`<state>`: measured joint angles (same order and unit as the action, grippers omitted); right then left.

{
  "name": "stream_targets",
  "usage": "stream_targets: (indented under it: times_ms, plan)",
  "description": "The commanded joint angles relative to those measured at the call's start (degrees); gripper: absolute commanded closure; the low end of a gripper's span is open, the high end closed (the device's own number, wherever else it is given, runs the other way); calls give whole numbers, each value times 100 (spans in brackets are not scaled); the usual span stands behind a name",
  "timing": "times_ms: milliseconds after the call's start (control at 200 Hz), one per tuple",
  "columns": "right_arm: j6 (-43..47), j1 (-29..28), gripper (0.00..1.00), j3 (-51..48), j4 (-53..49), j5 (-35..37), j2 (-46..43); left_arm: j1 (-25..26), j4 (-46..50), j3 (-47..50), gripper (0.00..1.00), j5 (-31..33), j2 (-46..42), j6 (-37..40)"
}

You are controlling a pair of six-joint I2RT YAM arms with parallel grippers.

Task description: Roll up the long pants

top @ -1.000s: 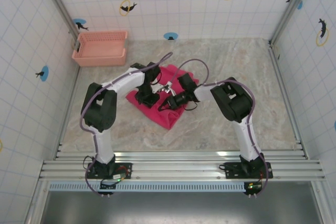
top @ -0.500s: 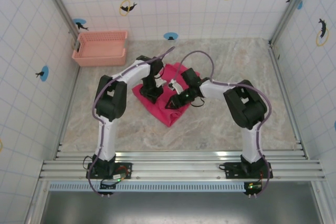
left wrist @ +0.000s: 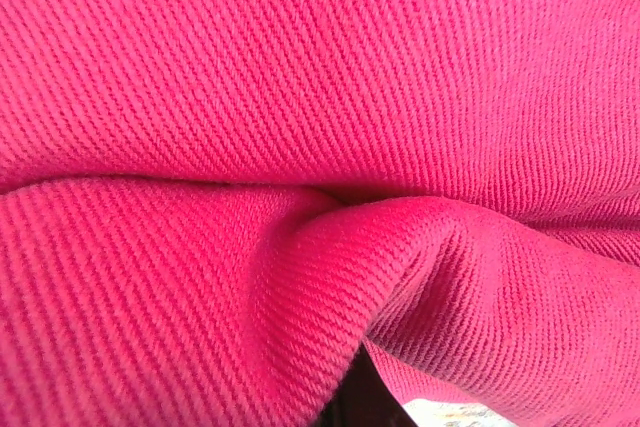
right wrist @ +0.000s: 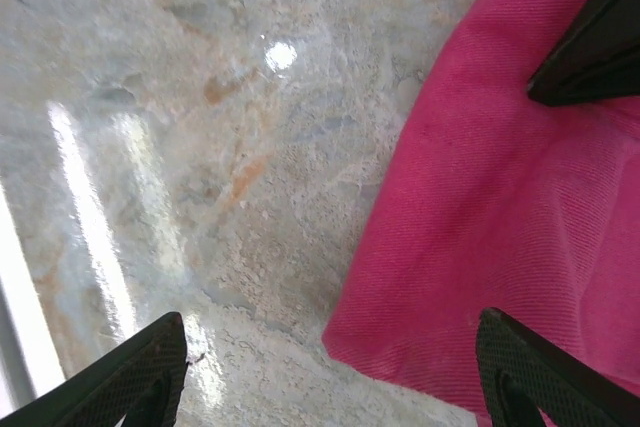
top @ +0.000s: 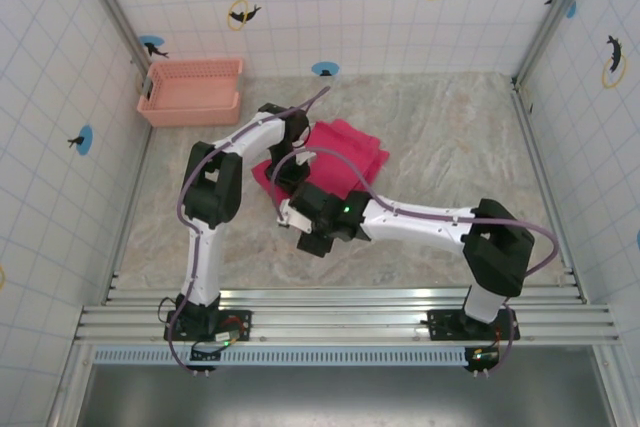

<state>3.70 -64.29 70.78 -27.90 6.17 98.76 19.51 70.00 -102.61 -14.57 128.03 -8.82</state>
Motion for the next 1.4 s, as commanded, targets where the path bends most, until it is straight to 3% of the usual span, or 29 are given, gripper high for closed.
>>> stream_targets:
  times_ms: [0,200,375,560,666,791,901,1001,1301,1396]
  plan:
    - [52,-264,22,85,36,1357,352,-70,-734,74,100,288,539,112]
    - [143,-791,19,445,244,2617,1201,-82,-672,43,100,241,557,112]
    - [-397,-823,19,717,156,3635,1843,-88,-646,50,100,152,550,342]
    - [-469,-693,16,939,111,4152,2314,-88,-628,101,100,145,523,387]
    - [-628,-390,17,943,77,3746,2429,-85,-609,117,100,143,496,417]
    - [-681,-63,28,888,28,3298,2479,-83,-601,145,100,163,467,448]
    - [-630,198,54,674,134,2635,2355,-90,-579,162,100,130,436,460]
    - [-441,358,66,455,294,2033,2214,-97,-575,171,100,22,368,481]
    - [529,608,85,133,490,561,1694,-234,-472,154,100,-341,0,624]
    - [677,824,88,230,259,-521,1514,-295,-413,145,100,-346,-166,660]
